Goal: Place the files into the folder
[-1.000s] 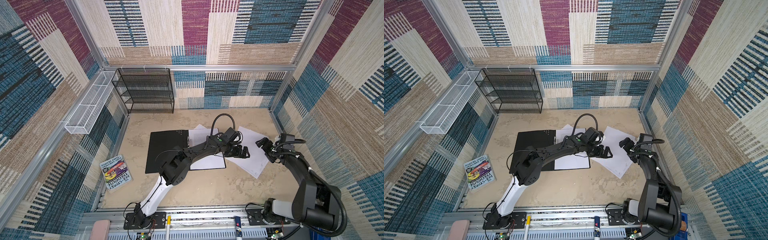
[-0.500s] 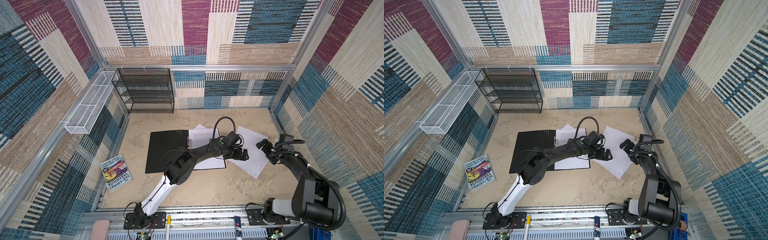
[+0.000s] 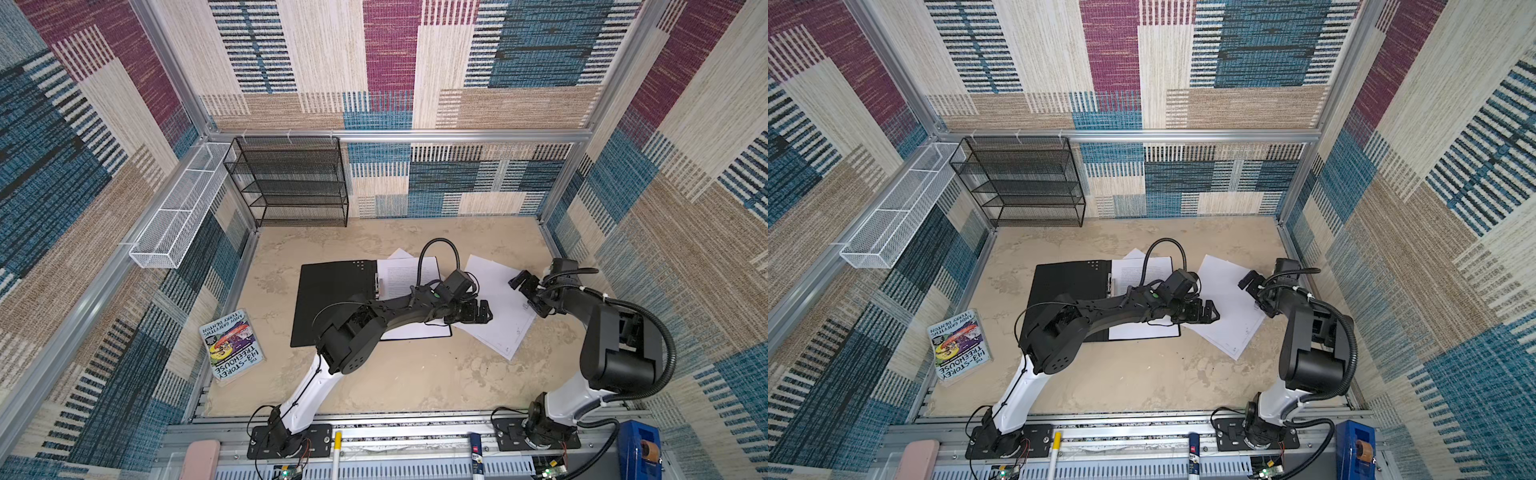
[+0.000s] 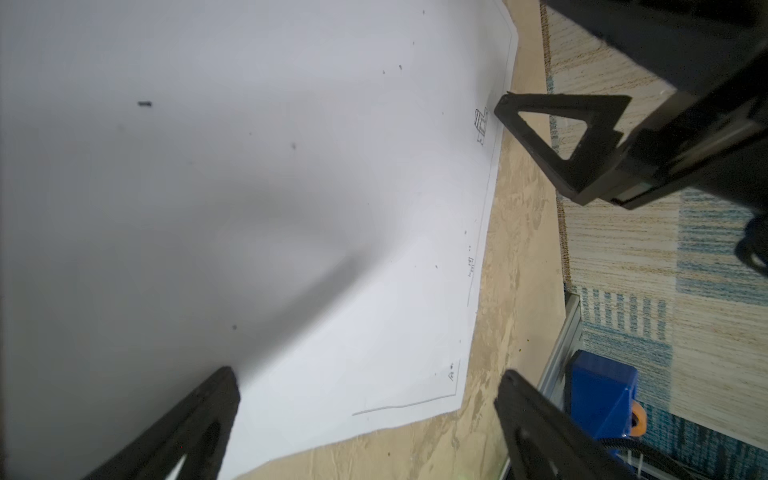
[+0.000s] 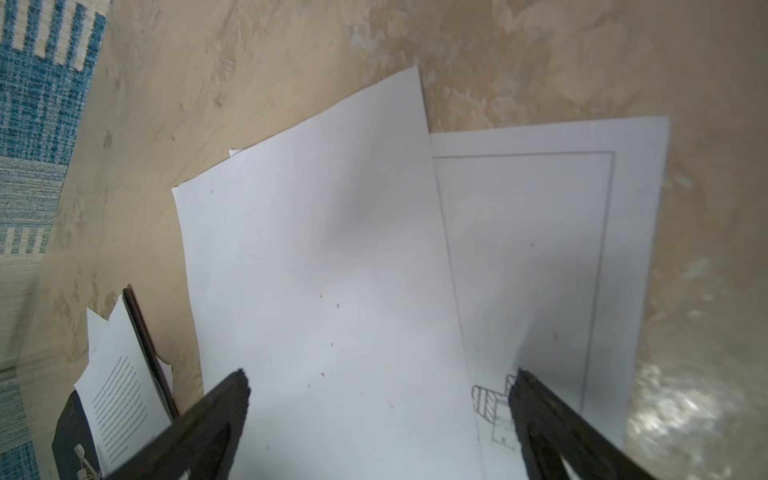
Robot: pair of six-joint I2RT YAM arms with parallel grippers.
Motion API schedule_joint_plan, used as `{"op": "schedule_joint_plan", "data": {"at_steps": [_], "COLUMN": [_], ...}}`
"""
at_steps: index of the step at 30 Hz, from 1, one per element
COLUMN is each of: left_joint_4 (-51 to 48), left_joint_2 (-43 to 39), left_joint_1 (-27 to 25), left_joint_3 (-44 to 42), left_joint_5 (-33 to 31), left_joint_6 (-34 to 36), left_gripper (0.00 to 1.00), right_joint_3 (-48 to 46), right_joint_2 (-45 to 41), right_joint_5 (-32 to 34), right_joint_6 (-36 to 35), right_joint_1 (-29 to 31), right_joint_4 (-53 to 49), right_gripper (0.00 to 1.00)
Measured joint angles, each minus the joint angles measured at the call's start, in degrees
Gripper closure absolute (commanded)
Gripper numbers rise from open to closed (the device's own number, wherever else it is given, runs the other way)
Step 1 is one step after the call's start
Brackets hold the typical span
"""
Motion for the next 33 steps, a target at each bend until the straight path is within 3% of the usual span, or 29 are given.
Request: {"op": "schedule_joint_plan", "data": {"at_steps": [14, 21, 26, 33], "left_joint_4": [1.40, 0.26, 0.13, 0.13], "left_joint_2": [-0.31, 0.11, 0.20, 0.20], "left_joint_1": [0.00, 0.02, 0.02, 0.04], "left_joint_3": [-1.07, -0.04, 0.07, -0.33], "left_joint_5": [0.09, 0.11, 0.11, 0.11], "left_joint_6": [-0.28, -0.44, -0.44, -0.42], "left_gripper": [0.01, 0.01, 0.01, 0.01], "right_joint_3": [-0.39, -3.15, -3.69, -1.90], "right_joint_2": [4.39, 4.13, 2.73, -0.39], "right_joint_5": [-4.17, -9.64, -13.18, -11.41], "right_joint_6": [-1.49, -2.03, -1.99, -1.86], "right_joint_1": [1.20, 1.53, 1.68, 1.79], "right_joint_4": [8.68, 13.81, 11.61, 3.15], "right_gripper": [0.00, 0.00, 0.00, 0.00]}}
